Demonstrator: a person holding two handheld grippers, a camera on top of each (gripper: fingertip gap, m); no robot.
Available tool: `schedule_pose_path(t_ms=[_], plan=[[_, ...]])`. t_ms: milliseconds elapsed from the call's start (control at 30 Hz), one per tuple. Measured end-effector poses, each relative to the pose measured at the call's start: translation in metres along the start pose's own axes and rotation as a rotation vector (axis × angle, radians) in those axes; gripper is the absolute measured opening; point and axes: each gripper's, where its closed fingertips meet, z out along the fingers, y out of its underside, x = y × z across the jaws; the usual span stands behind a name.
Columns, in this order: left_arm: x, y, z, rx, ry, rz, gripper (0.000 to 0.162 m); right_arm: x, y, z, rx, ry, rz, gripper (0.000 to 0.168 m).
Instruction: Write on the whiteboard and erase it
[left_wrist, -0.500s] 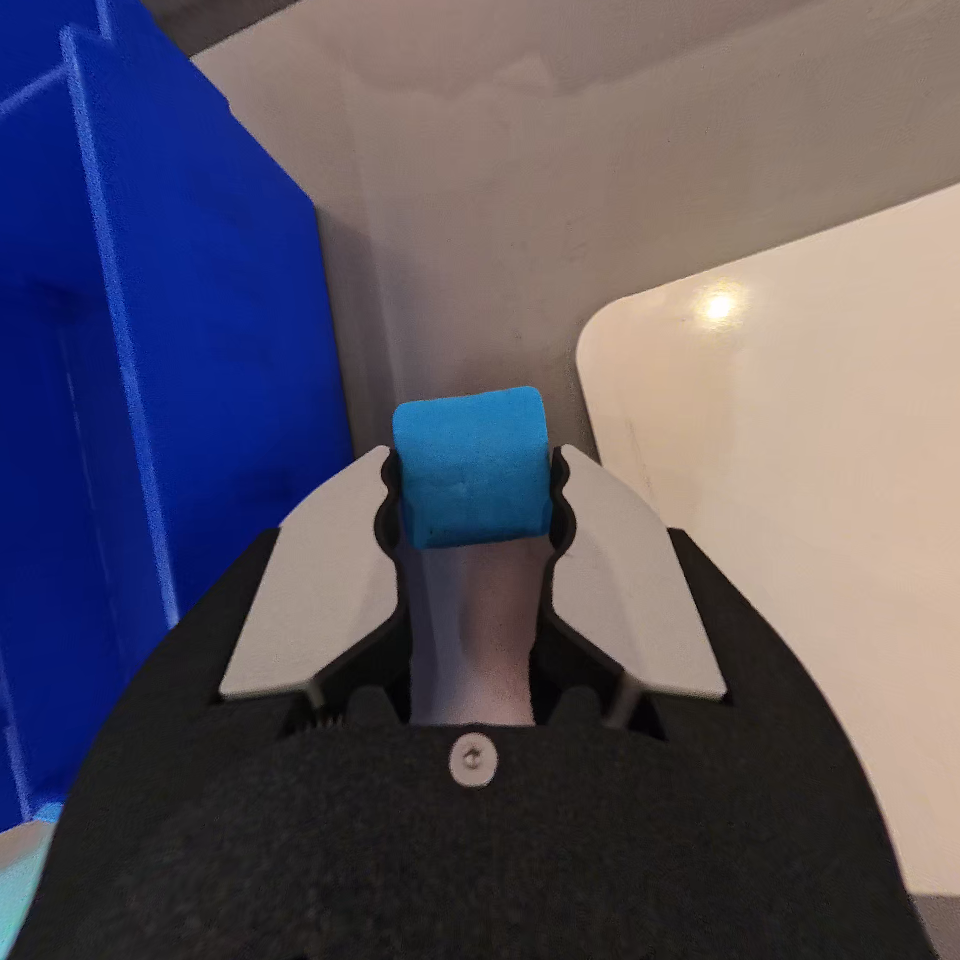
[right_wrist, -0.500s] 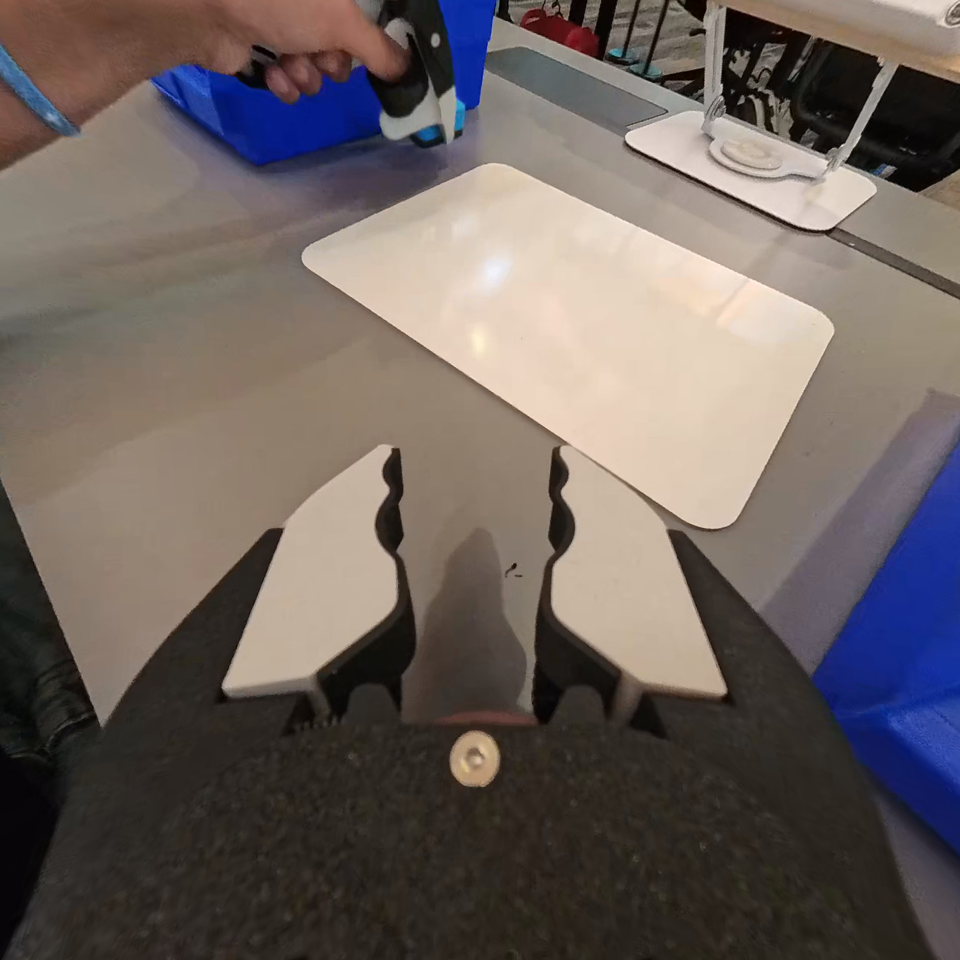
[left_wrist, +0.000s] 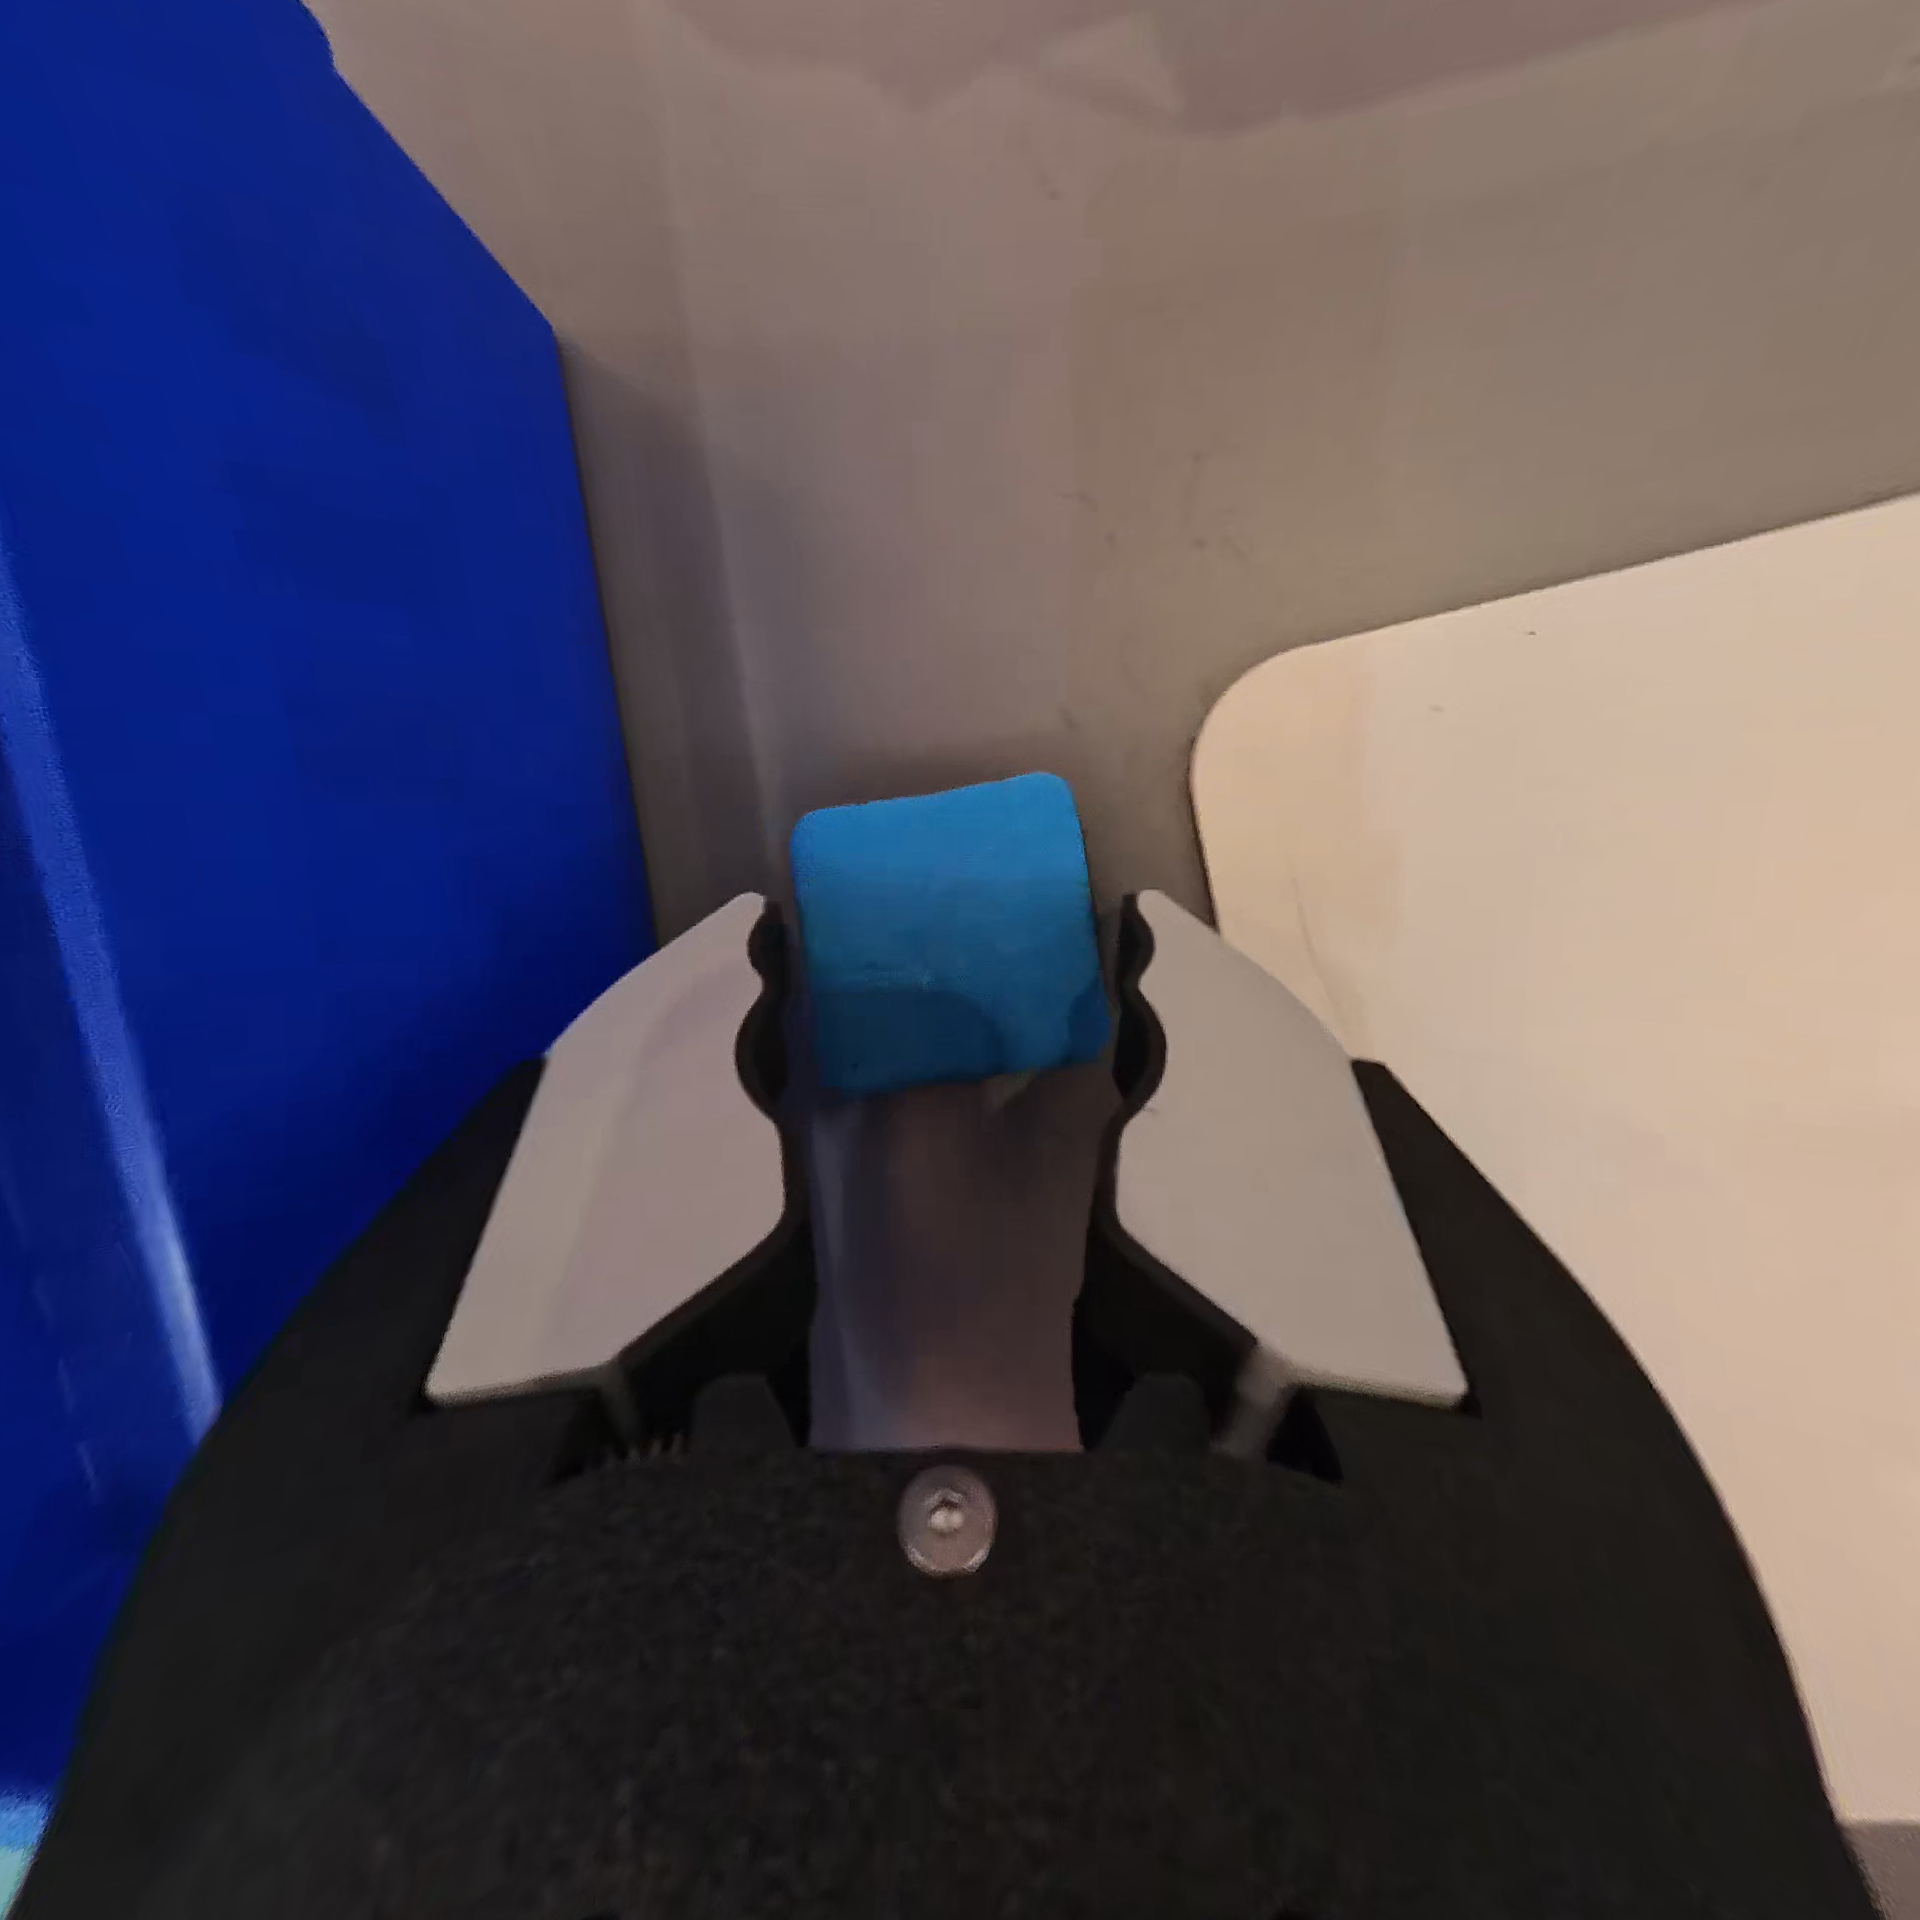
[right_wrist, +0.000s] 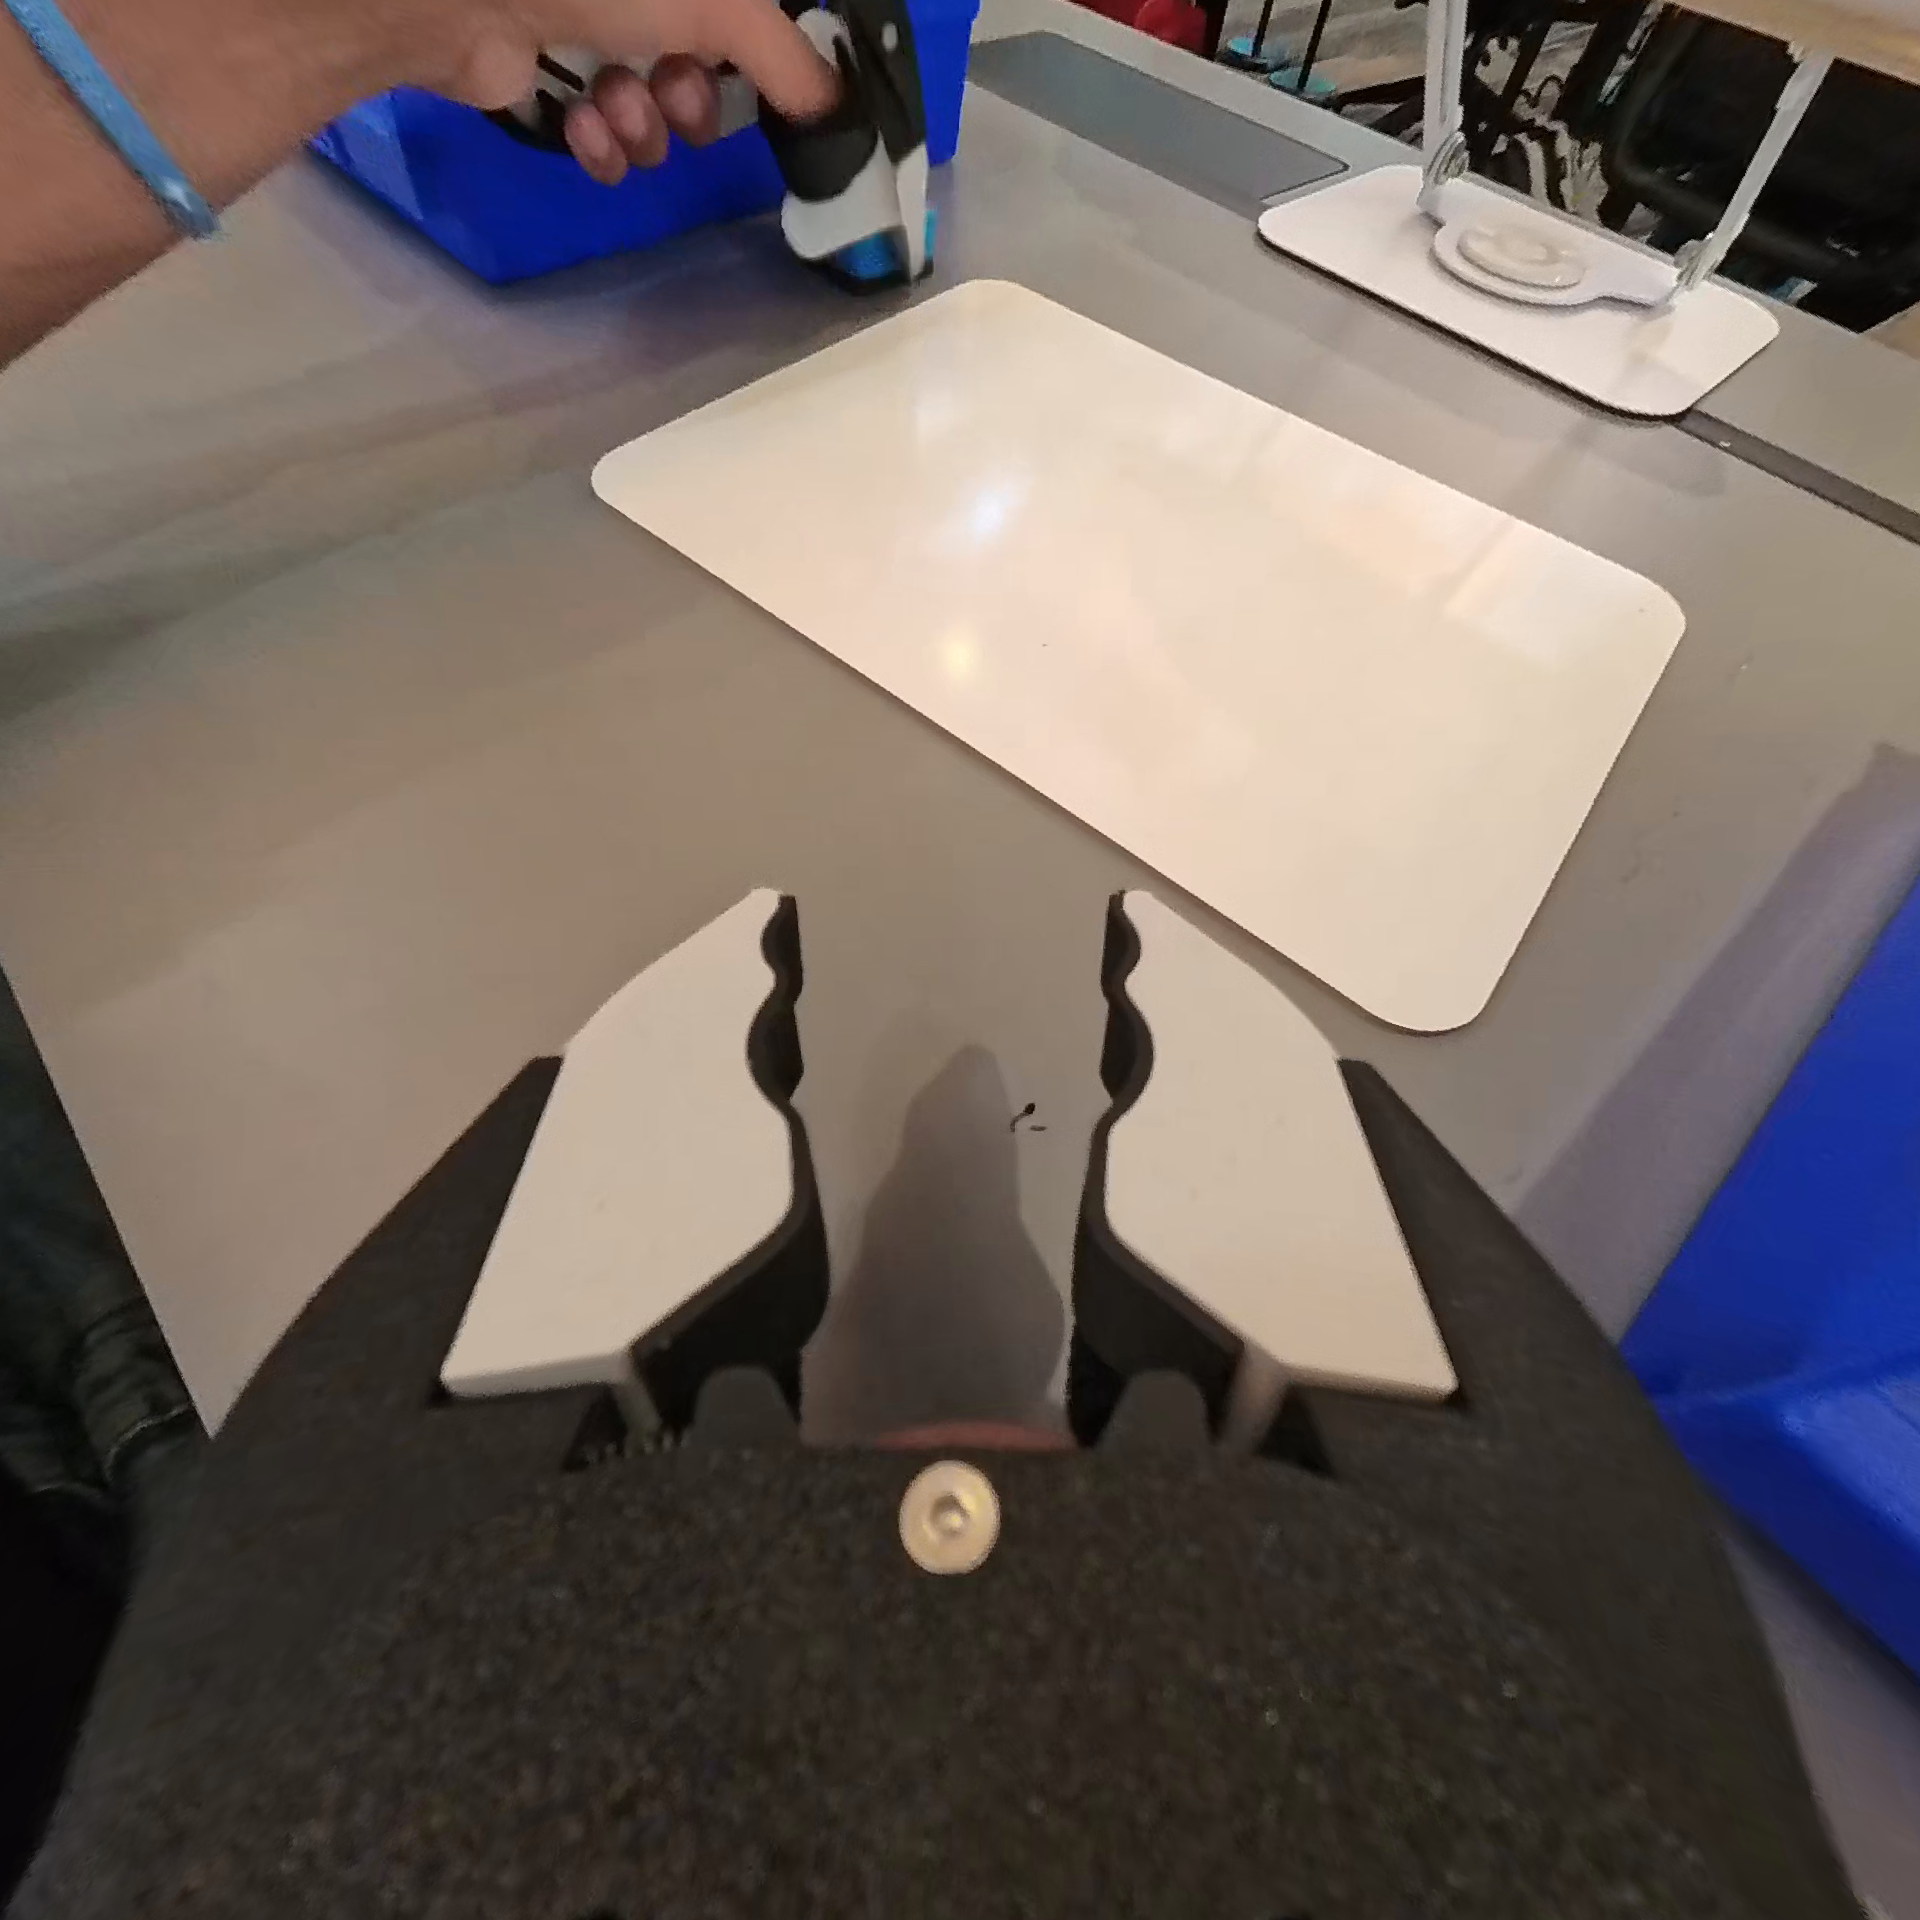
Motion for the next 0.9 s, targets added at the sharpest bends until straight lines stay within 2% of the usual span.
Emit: schedule_pose_path(t_ms=[133,267,367,433,467,533,567,667,767,900], plan=[[0.019,0.008,-0.038,0.1,0.078,0.069,0.069,0.004,0.002,0.0,-0.01,0.013,0.026,0.057],[0.043,0.052,-0.087,0.208,0.178,0.159,0.065,0.013,0.004,0.0,-0.02,0.041,0.088,0.06],[0.077,0.097,-0.093,0.228,0.37,0.171,0.06,0.03,0.002,0.006,-0.025,0.107,0.126,0.066],[0.108,0.114,-0.096,0.236,0.551,0.14,0.061,0.049,-0.006,0.018,-0.042,0.187,0.135,0.081],[0.116,0.12,-0.095,0.239,0.589,0.13,0.061,0.061,-0.009,0.025,-0.072,0.234,0.145,0.086],[0.123,0.13,-0.087,0.225,0.579,0.151,0.064,0.078,-0.018,0.037,-0.1,0.297,0.175,0.086],[0.12,0.13,-0.086,0.246,0.541,0.147,0.057,0.085,-0.021,0.043,-0.104,0.312,0.198,0.087],[0.104,0.133,-0.082,0.242,0.457,0.087,0.063,0.106,-0.014,0.054,-0.18,0.37,0.292,0.093],[0.101,0.136,-0.082,0.235,0.486,0.046,0.063,0.11,-0.002,0.062,-0.206,0.335,0.434,0.093],[0.106,0.133,-0.083,0.236,0.523,0.043,0.064,0.112,0.013,0.065,-0.254,0.327,0.512,0.095]])
